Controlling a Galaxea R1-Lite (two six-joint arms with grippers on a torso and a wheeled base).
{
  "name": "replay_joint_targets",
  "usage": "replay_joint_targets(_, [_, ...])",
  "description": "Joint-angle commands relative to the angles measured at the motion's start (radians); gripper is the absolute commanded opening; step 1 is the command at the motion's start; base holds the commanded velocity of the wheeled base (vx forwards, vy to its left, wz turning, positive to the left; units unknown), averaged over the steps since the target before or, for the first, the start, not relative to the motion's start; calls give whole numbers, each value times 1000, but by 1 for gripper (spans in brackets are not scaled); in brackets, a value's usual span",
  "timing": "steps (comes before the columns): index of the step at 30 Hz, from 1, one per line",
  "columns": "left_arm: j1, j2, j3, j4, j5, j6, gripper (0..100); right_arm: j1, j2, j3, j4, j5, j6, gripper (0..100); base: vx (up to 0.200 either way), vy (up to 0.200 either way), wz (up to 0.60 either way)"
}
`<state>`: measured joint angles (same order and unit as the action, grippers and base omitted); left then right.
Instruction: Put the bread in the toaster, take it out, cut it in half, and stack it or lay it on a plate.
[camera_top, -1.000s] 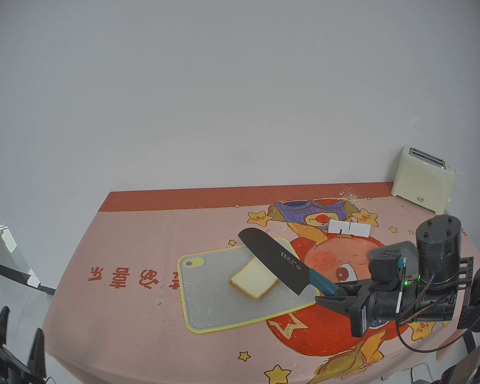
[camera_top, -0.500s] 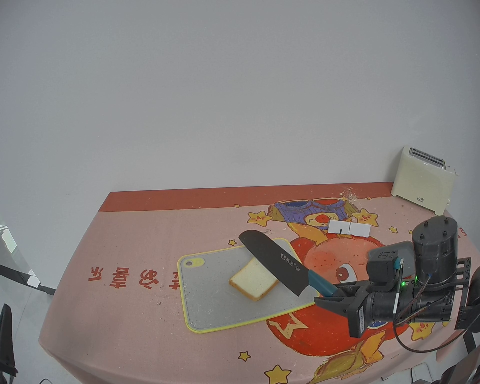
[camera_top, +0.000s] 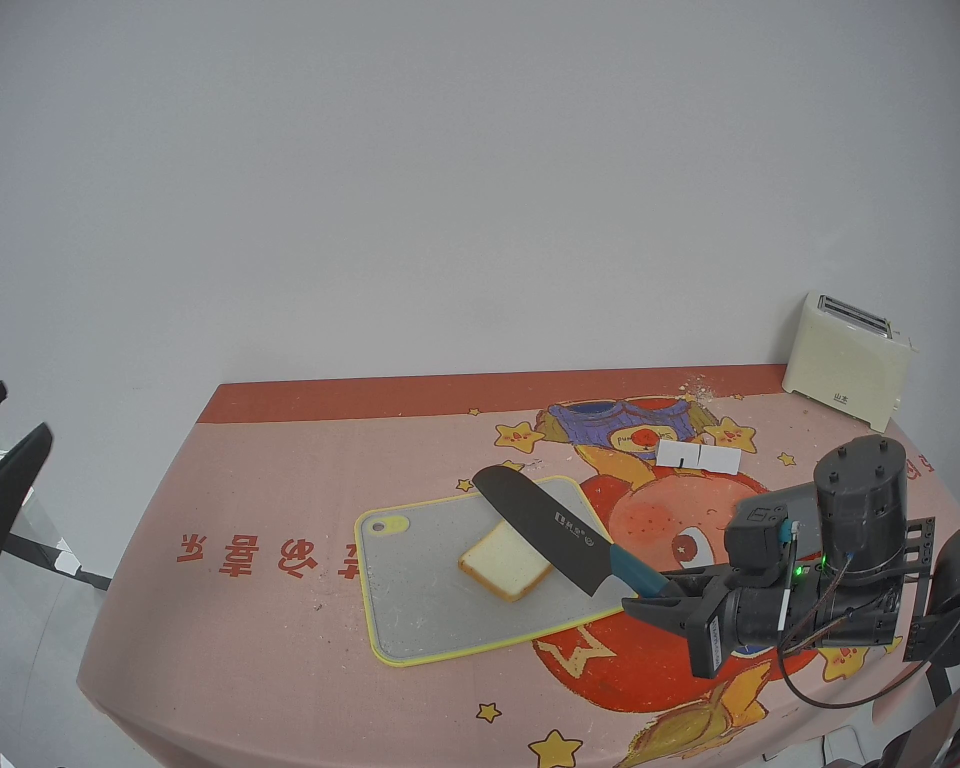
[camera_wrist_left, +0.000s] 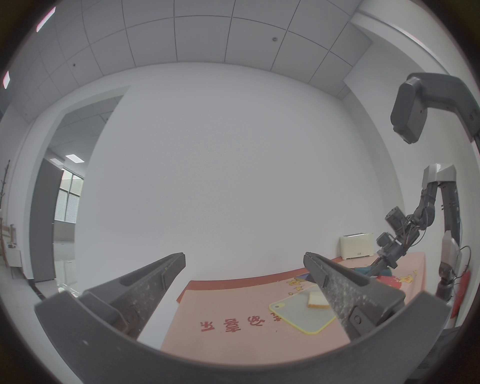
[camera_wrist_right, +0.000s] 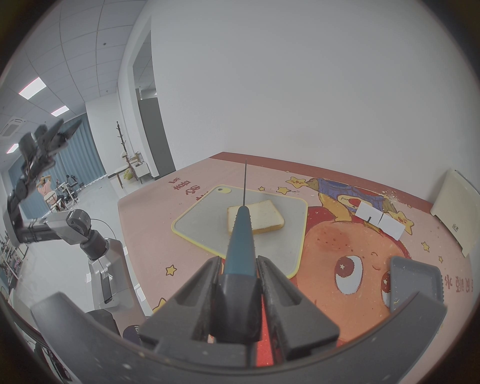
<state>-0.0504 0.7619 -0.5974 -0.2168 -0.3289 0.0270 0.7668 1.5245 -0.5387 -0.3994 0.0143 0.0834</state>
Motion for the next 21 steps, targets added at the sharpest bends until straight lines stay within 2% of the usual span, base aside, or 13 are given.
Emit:
replay_joint_targets(1, [-62, 246, -44, -3, -47, 42, 0, -4, 17, -4, -1, 1, 1, 0, 0, 0, 0])
replay_joint_targets(5, [-146, 358, -124, -3, -38, 30, 0, -6, 17, -9, 1, 0, 1, 0, 0, 0, 0])
replay_joint_targets(7, [-164, 413, -163, -18, -39, 17, 0, -9, 25, -12, 2, -2, 1, 0, 0, 0, 0])
replay_joint_targets(11, [-170, 501, -179, -128, -48, 11, 0, -9, 43, -18, -4, -8, -1, 0, 0, 0, 0])
replay_joint_targets(13, [-204, 550, -170, -205, -51, 4, 0, -9, 49, -27, 1, -17, -1, 0, 0, 0, 0])
replay_joint_targets(15, [-258, 577, -156, -242, -51, -29, 0, -9, 59, -27, 5, -20, -1, 0, 0, 0, 0])
replay_joint_targets(17, [-305, 580, -136, -246, -50, -85, 0, -6, 63, -27, 10, -20, -2, 0, 0, 0, 0])
replay_joint_targets(19, [-324, 582, -130, -243, -48, -133, 0, -6, 82, -27, 1, -23, -2, 0, 0, 0, 0])
replay_joint_targets(21, [-330, 585, -128, -240, -48, -162, 0, -6, 88, -27, -4, -39, -2, 0, 0, 0, 0])
